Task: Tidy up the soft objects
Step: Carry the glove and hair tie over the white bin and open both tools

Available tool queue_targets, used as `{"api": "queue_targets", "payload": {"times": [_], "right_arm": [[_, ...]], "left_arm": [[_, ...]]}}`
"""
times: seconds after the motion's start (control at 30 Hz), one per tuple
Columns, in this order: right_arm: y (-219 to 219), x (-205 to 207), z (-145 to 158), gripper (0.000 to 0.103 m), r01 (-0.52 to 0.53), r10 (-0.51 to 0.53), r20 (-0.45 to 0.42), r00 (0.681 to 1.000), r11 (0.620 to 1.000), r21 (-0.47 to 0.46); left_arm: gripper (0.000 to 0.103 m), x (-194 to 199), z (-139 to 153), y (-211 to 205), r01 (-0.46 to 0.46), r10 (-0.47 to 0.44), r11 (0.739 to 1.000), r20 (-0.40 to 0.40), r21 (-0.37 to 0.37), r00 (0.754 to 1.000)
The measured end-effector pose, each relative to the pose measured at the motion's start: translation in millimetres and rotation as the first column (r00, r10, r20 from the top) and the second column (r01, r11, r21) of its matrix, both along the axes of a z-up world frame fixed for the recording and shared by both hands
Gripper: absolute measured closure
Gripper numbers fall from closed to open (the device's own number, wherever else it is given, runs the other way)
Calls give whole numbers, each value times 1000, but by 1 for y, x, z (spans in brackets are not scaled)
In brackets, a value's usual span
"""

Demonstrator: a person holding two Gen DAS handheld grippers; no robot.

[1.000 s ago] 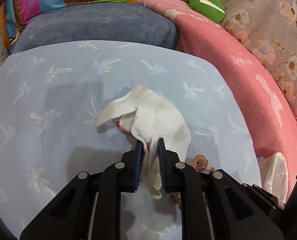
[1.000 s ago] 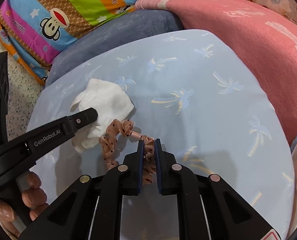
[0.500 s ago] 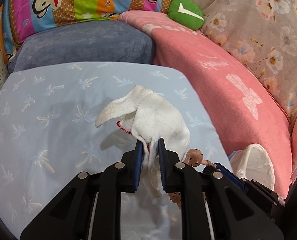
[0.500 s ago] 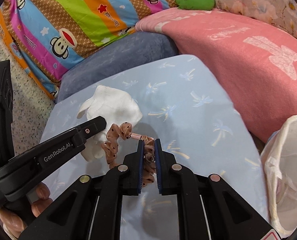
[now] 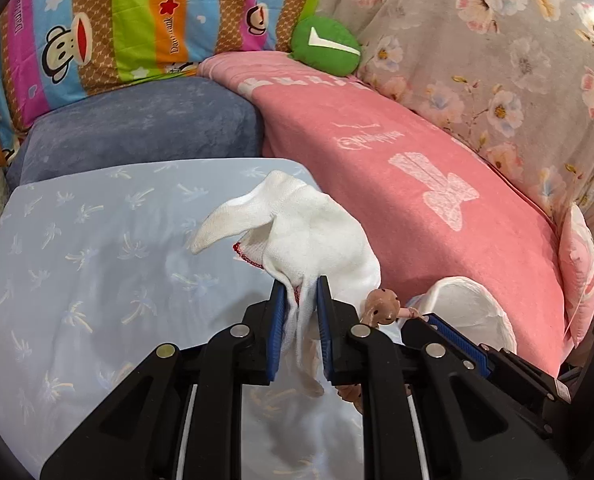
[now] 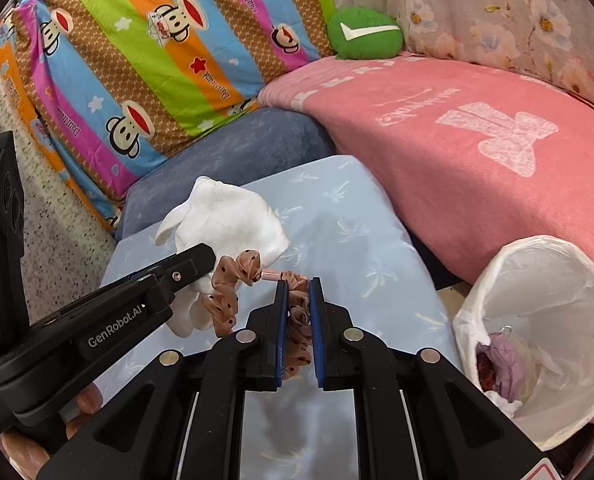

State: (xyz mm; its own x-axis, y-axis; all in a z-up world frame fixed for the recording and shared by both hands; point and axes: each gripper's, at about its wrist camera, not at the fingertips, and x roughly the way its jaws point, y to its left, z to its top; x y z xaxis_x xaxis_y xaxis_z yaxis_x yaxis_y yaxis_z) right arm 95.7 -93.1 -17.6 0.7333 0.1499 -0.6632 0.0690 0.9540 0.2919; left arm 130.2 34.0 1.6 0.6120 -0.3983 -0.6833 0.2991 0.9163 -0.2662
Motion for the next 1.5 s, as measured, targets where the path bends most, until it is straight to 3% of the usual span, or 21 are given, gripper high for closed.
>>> {"api": "queue_targets", "payload": {"times": [0.6,1.1,1.5], "right_arm": [[-53,-68,33,92,92,-92,88,992,996,8],[-108,-98,31,92,187,-189,103,977,982,33],[-170,-117,19,92,297,-303,92,949,953,65]], "left_arm": [[87,-47,29,-49,101,-102,995,86,21,991],[87,-67,31,-99,197,-203,978,99,62,974],[87,-71,21,-142,278,-283,957,63,88,957]]}}
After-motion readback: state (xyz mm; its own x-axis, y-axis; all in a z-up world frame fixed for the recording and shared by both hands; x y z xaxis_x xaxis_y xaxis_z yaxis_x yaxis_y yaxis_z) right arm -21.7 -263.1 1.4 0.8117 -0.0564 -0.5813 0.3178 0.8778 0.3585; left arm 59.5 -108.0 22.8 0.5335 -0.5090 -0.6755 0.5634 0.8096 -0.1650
